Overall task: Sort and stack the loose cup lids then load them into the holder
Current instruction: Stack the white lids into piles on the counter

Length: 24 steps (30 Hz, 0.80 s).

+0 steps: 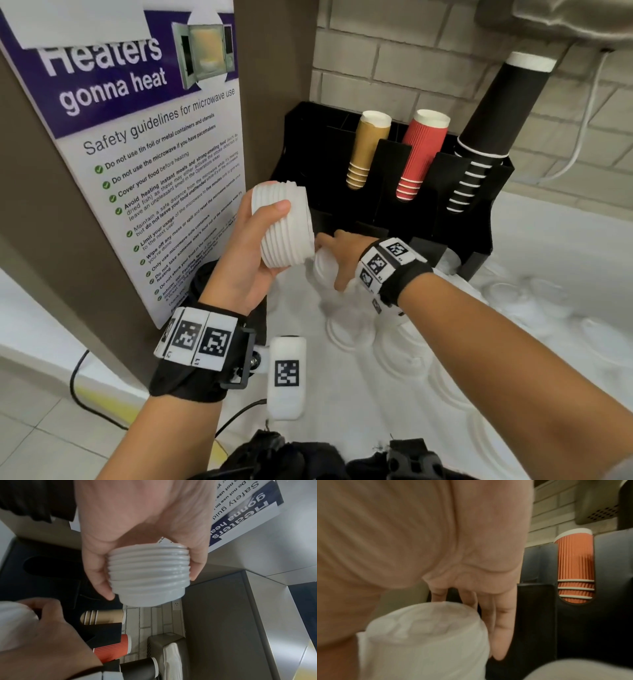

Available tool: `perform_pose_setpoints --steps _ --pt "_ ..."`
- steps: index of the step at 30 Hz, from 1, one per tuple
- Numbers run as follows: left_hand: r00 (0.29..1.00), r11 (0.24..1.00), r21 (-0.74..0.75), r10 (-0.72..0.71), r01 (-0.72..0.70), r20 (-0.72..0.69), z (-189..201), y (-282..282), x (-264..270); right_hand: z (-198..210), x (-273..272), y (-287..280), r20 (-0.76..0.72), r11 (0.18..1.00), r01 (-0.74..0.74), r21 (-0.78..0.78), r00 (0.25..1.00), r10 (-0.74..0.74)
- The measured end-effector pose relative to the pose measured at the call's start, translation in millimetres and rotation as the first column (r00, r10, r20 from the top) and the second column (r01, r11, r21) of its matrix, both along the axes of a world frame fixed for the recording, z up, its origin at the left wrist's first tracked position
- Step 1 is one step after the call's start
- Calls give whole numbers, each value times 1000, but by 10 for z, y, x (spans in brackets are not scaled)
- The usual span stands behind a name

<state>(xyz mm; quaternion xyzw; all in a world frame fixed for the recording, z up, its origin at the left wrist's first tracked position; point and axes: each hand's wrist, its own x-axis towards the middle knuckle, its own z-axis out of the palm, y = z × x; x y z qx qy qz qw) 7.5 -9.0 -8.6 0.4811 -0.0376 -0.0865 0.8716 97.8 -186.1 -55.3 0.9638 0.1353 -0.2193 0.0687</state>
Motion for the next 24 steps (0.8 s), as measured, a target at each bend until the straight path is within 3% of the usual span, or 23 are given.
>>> perform_pose_setpoints --steps 6,10,13,16,24 --pt "1000 1000 -3 14 -14 0 28 19 15 295 -98 -44 22 991 -10 133 1000 7" --pt "1000 1000 0 7 -7 23 61 4 16 448 -103 86 61 926 -23 378 998 0" --pt "1000 1000 -24 1 0 20 55 -9 7 431 -108 70 98 978 9 206 995 -30" --pt "1000 1000 -23 -15 16 9 38 -18 -3 274 -140 45 0 1000 21 -9 1000 -21" --pt "1000 999 -43 -4 3 -8 36 -3 0 0 -166 71 -18 992 -25 -121 1000 23"
